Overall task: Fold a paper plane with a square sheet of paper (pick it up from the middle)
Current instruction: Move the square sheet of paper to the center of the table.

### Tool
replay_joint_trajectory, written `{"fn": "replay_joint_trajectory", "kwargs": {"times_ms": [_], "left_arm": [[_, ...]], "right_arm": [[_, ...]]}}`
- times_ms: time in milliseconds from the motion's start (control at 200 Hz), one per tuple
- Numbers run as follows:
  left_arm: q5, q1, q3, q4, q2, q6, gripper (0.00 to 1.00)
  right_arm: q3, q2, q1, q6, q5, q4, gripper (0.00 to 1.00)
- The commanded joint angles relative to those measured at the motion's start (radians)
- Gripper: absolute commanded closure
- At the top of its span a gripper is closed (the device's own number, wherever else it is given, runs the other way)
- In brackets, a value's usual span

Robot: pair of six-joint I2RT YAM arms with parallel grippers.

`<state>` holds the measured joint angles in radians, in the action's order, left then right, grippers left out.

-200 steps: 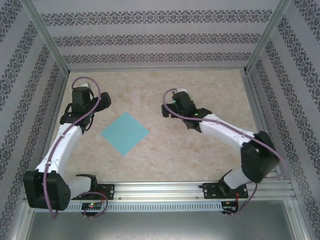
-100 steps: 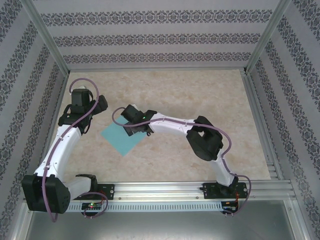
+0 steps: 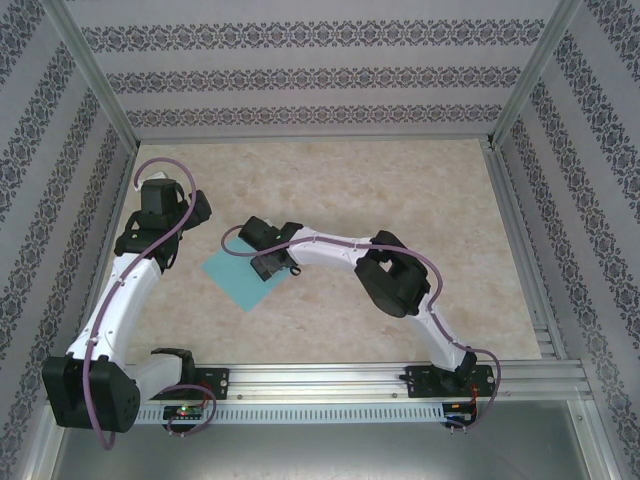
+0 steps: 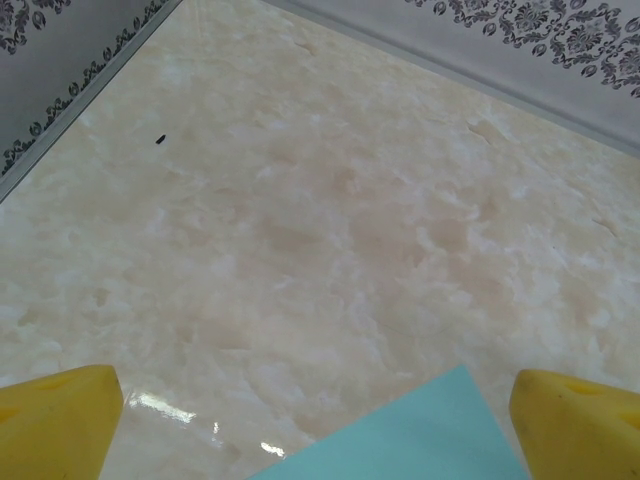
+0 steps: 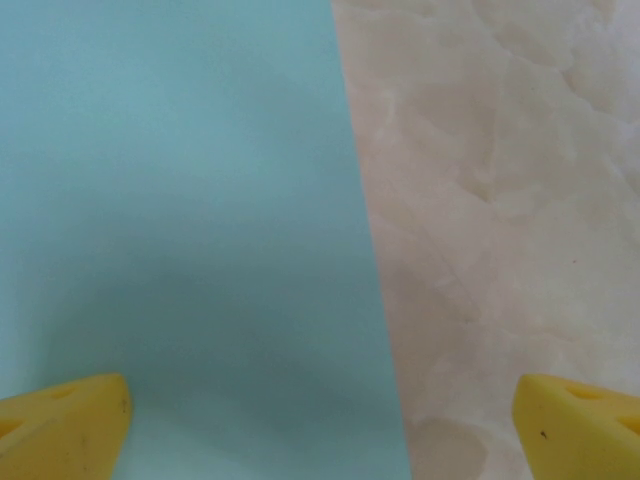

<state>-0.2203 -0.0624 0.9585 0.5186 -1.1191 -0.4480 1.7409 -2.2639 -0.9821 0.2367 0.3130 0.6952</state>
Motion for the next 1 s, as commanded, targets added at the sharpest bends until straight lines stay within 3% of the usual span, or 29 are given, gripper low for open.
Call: {"fn": "replay_joint_trajectory", "kwargs": {"times_ms": [0, 500, 744, 994], "left_arm": [[-0.017, -0.013, -0.012, -0.002, 0.011, -0.003, 0.0], [0.013, -0.013, -0.013, 0.004, 0.011, -0.012, 0.0], [0.021, -0.013, -0.016, 0.016, 0.01, -0.019, 0.0], [0.073, -0.013, -0.033, -0.005, 0.021, -0.001, 0.0]], "right_arm": [[-0.075, 0.009, 0.029, 0.017, 0.024, 0.061, 0.02], [-0.719, 0.386, 0.149, 0.199, 0.013, 0.107, 0.02], [-0.564, 0.497, 0.134, 0.167, -0.036, 0.114, 0.02], [-0.384, 0.34, 0.11, 0.168, -0.196, -0.039, 0.09]]}}
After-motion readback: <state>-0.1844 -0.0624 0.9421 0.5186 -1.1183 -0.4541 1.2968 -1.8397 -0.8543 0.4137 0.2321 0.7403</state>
